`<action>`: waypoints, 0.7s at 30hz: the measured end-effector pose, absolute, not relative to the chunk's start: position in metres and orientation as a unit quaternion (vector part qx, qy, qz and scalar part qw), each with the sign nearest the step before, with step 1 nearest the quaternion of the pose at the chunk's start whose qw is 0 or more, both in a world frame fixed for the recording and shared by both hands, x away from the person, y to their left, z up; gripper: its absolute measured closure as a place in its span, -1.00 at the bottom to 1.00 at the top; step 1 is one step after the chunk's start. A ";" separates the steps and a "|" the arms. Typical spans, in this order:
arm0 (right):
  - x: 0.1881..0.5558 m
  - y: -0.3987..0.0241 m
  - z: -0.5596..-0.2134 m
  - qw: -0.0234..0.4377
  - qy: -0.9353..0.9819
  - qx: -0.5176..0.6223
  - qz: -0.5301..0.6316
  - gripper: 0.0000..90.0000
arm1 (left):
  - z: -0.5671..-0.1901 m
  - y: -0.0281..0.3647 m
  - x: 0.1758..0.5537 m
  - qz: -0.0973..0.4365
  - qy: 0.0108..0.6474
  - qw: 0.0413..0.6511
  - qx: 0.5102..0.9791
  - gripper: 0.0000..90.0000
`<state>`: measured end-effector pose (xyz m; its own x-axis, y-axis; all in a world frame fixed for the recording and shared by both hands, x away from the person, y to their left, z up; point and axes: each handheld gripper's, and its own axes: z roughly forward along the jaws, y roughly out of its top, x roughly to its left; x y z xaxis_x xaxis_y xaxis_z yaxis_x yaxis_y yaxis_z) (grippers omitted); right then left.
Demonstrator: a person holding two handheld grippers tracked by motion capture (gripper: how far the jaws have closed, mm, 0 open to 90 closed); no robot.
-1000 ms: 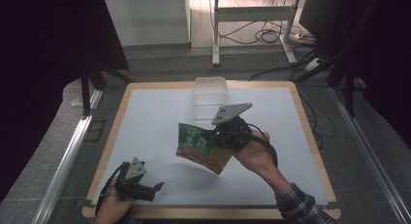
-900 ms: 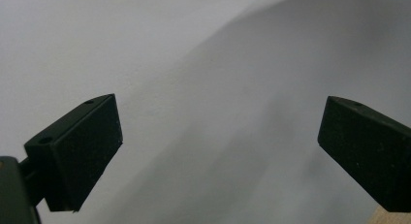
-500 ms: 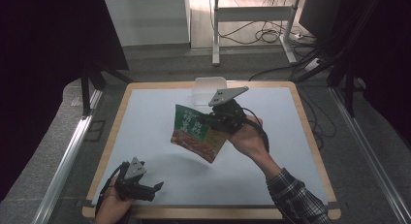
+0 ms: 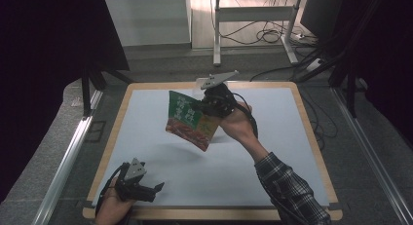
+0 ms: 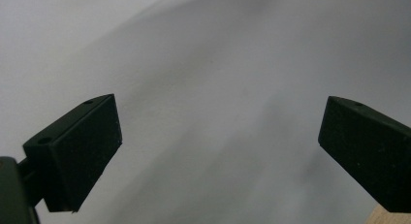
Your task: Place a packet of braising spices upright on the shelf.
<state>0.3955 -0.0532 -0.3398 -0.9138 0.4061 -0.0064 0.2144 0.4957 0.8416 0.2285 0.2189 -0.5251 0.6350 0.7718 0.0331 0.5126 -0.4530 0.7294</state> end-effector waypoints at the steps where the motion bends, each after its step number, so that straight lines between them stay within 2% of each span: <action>1: 0.398 -0.051 -0.339 0.101 0.859 0.180 0.469 0.98 | -0.525 0.219 0.229 0.183 0.386 0.353 0.832 -0.96; 21: 0.457 -0.018 -0.315 0.120 0.836 0.199 0.497 0.98 | -0.525 0.219 0.228 0.183 0.386 0.359 0.830 -0.96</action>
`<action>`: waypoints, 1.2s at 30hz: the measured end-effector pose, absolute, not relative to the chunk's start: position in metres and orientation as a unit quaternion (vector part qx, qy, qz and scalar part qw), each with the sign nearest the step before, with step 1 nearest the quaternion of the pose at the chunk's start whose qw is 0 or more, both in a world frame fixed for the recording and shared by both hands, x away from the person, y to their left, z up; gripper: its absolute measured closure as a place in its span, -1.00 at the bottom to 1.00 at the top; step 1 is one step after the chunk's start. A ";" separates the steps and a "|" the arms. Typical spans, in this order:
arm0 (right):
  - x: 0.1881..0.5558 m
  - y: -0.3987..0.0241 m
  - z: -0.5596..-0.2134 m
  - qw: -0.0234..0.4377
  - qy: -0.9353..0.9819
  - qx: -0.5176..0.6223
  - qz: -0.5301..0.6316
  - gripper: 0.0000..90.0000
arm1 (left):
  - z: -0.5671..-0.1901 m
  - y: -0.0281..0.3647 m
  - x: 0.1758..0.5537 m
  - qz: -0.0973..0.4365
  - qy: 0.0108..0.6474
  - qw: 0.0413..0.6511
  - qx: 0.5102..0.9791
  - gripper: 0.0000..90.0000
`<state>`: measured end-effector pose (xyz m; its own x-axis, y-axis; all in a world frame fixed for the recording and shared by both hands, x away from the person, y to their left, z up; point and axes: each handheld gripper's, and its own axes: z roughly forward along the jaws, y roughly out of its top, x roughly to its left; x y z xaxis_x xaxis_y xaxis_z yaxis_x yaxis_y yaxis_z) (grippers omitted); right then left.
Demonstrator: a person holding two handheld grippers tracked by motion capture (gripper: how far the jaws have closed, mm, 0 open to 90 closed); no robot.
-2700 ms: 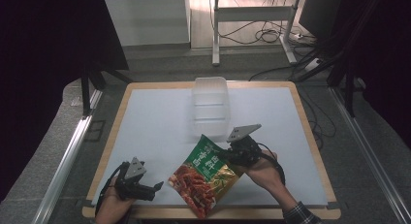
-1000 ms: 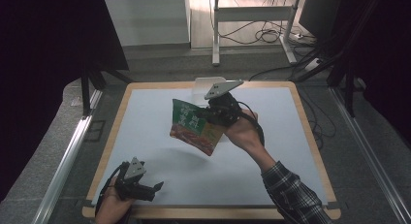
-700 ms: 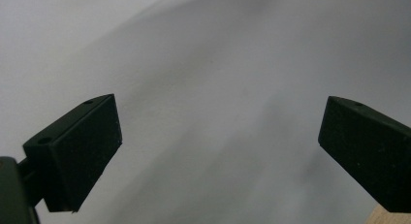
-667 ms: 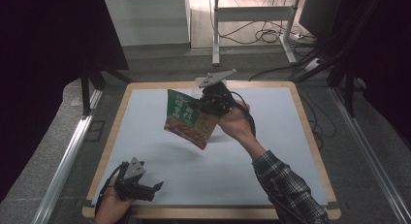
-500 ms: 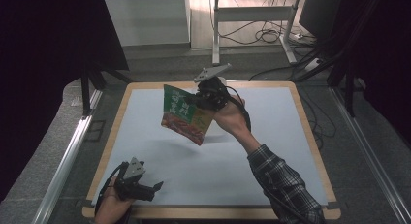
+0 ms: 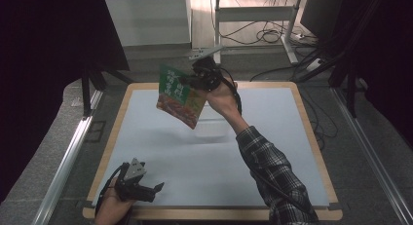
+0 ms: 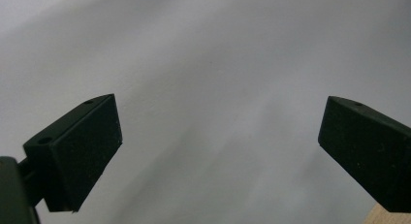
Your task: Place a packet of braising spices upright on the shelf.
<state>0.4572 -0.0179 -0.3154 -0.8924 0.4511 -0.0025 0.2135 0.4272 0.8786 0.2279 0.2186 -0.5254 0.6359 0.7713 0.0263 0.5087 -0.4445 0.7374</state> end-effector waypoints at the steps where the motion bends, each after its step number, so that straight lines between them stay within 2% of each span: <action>1: 0.461 -0.017 -0.315 0.120 0.835 0.202 0.498 0.98 | -0.525 0.219 0.228 0.183 0.386 0.359 0.830 -0.96; 25: 0.526 -0.014 -0.313 0.183 0.810 0.238 0.505 0.98 | -0.525 0.220 0.228 0.180 0.387 0.363 0.828 -0.96; 36: 0.536 -0.034 -0.326 0.178 0.824 0.250 0.476 0.98 | -0.525 0.219 0.228 0.181 0.382 0.357 0.833 -0.96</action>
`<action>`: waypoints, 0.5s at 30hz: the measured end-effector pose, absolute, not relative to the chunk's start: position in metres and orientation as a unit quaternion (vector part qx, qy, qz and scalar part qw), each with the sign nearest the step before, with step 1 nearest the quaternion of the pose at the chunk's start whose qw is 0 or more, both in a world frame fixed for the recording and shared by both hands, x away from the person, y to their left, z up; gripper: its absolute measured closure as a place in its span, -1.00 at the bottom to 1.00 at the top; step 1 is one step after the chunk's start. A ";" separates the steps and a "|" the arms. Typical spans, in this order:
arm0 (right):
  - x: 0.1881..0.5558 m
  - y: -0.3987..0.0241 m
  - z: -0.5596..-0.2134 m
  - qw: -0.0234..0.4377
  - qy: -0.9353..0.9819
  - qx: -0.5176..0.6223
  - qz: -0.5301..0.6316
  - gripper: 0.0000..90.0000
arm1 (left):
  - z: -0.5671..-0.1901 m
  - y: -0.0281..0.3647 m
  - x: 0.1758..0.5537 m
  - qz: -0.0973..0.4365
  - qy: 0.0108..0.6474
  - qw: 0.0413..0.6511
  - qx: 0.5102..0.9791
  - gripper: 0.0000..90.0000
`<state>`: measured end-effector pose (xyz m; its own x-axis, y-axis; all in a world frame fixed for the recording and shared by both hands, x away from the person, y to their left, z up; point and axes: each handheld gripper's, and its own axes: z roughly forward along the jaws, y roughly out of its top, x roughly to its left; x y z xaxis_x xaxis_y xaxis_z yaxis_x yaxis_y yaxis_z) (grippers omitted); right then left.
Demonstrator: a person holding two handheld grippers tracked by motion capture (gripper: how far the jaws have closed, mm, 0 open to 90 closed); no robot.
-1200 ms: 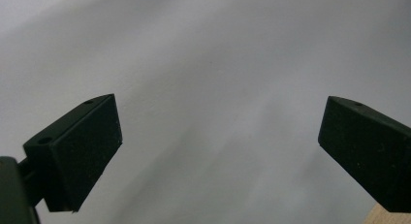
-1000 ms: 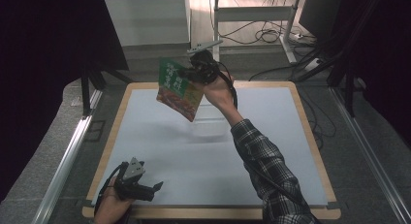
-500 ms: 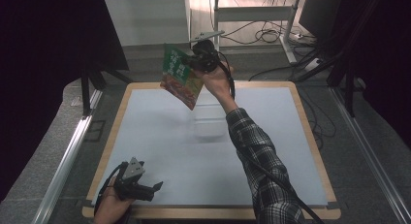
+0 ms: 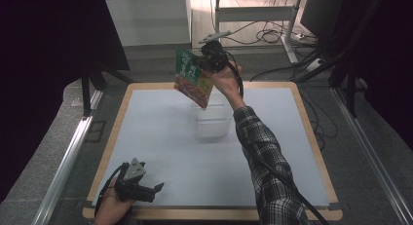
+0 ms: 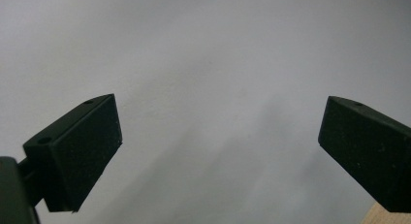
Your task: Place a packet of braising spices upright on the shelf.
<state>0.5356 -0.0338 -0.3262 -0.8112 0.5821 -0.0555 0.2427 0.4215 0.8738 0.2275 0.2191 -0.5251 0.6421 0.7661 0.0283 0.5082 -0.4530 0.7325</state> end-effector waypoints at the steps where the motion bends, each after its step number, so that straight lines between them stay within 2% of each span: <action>1: 0.536 -0.034 -0.326 0.178 0.824 0.250 0.476 0.98 | -0.525 0.219 0.228 0.181 0.382 0.357 0.833 -0.96; 15: 0.532 -0.071 -0.333 0.157 0.833 0.276 0.453 0.98 | -0.526 0.218 0.228 0.182 0.383 0.356 0.833 -0.96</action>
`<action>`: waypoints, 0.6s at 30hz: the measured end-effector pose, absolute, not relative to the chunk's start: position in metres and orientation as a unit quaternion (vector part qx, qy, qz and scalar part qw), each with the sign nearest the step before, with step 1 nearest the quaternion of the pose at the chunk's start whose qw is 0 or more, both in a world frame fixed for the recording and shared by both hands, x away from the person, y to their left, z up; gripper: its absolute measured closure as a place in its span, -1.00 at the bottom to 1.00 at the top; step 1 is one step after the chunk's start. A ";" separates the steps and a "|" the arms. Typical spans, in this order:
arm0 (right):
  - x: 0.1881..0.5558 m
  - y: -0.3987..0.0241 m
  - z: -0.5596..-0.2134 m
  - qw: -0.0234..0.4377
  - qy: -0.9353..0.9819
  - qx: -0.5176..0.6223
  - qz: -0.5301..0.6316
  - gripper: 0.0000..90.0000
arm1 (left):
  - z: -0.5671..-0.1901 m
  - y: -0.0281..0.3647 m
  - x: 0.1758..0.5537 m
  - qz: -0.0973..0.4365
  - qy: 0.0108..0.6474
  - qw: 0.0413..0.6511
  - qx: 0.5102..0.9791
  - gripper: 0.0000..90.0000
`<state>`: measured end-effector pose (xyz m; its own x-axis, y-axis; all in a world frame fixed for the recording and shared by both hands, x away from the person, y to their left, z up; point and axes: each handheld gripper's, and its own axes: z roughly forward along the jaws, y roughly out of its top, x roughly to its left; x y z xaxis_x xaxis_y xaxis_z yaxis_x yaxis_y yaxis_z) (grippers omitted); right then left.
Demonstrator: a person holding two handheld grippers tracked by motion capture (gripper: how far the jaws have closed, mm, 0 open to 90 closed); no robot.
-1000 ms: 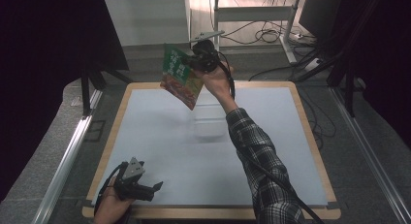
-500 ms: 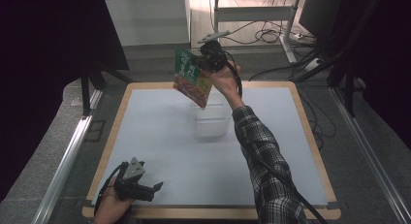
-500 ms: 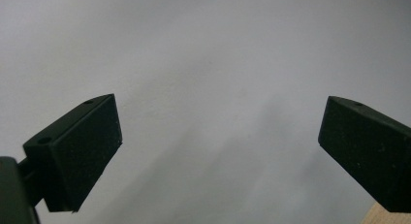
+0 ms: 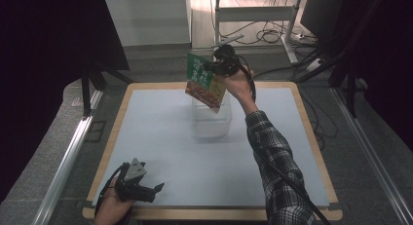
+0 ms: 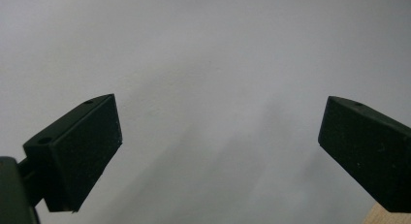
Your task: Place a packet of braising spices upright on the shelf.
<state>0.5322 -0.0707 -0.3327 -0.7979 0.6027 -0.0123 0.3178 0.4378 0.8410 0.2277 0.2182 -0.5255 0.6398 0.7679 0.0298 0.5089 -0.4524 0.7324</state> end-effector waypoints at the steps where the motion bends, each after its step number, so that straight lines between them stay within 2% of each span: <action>1: 0.532 -0.073 -0.333 0.156 0.834 0.279 0.450 0.98 | -0.526 0.218 0.228 0.182 0.384 0.356 0.832 -0.96; 8: 0.532 -0.094 -0.335 0.147 0.840 0.294 0.432 0.98 | -0.526 0.218 0.228 0.182 0.383 0.354 0.833 -0.96; 18: 0.539 -0.079 -0.350 0.149 0.854 0.294 0.404 0.95 | -0.526 0.218 0.228 0.182 0.383 0.353 0.834 -0.96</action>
